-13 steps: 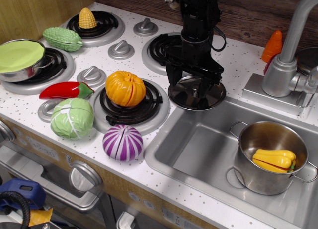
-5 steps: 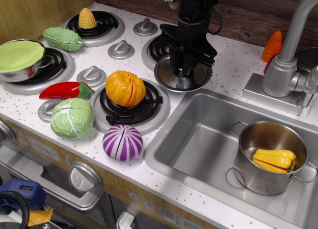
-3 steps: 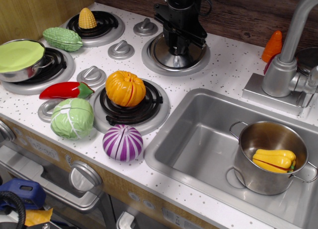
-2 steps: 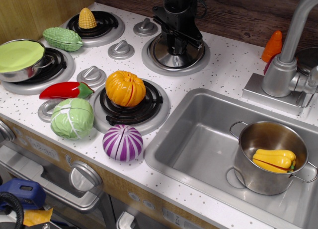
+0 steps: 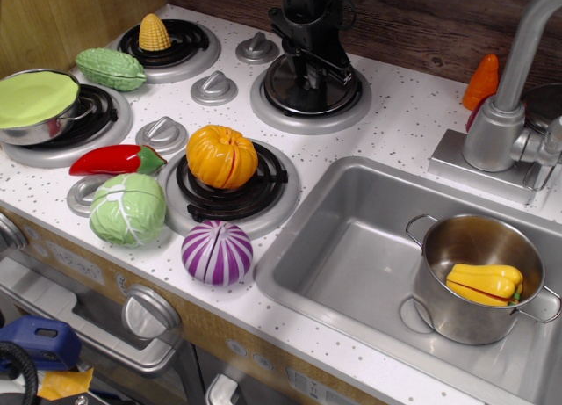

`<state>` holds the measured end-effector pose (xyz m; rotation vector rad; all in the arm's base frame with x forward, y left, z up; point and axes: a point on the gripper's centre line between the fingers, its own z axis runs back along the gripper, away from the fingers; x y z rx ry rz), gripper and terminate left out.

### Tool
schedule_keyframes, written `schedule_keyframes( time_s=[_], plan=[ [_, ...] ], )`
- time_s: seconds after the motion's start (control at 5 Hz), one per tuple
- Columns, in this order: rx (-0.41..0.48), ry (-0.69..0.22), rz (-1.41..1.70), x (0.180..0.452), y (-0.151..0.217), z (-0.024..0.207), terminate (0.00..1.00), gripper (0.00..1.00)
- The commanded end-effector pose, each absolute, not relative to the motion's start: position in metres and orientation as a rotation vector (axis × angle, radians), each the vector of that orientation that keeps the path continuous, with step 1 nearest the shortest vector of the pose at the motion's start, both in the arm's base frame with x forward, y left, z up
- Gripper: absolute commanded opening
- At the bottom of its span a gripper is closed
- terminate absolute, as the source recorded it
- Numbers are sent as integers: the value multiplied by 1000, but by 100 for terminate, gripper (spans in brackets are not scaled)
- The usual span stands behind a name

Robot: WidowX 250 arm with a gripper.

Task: Put lid on stove

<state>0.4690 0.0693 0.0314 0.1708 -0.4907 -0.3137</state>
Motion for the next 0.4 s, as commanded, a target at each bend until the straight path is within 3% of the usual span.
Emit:
schedule_keyframes(
  time_s=[0.0, 0.2],
  plan=[
    [182, -549, -316, 477, 85, 53, 0, 100],
    [182, -549, -316, 477, 85, 53, 100, 100]
  ],
)
